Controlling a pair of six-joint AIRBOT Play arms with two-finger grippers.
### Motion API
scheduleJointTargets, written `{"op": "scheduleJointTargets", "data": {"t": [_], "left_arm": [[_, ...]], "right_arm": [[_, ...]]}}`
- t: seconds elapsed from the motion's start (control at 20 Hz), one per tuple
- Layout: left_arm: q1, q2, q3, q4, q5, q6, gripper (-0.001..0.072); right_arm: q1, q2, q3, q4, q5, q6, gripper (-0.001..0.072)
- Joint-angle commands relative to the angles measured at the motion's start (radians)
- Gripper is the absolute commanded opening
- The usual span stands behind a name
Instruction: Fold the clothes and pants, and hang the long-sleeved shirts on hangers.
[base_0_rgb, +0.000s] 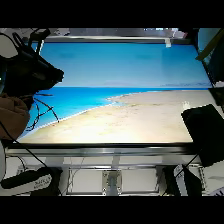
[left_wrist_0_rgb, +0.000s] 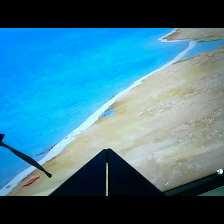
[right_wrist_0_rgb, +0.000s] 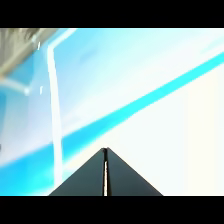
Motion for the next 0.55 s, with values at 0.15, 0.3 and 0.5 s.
{"op": "scheduleJointTargets", "data": {"t": [0.15,0.3,0.5], "left_arm": [[0.000,0.000,0.000,-0.005,-0.003,0.001,0.0012],[0.000,0.000,0.000,-0.005,-0.003,0.001,0.0012],[0.000,0.000,0.000,-0.005,-0.003,0.001,0.0012]], "right_arm": [[0.308,0.017,0.001,-0.143,0.029,-0.046,0.0061],[0.311,0.017,0.001,-0.144,0.057,-0.046,0.0061],[0.311,0.017,0.001,-0.149,0.113,-0.046,0.0061]]}}
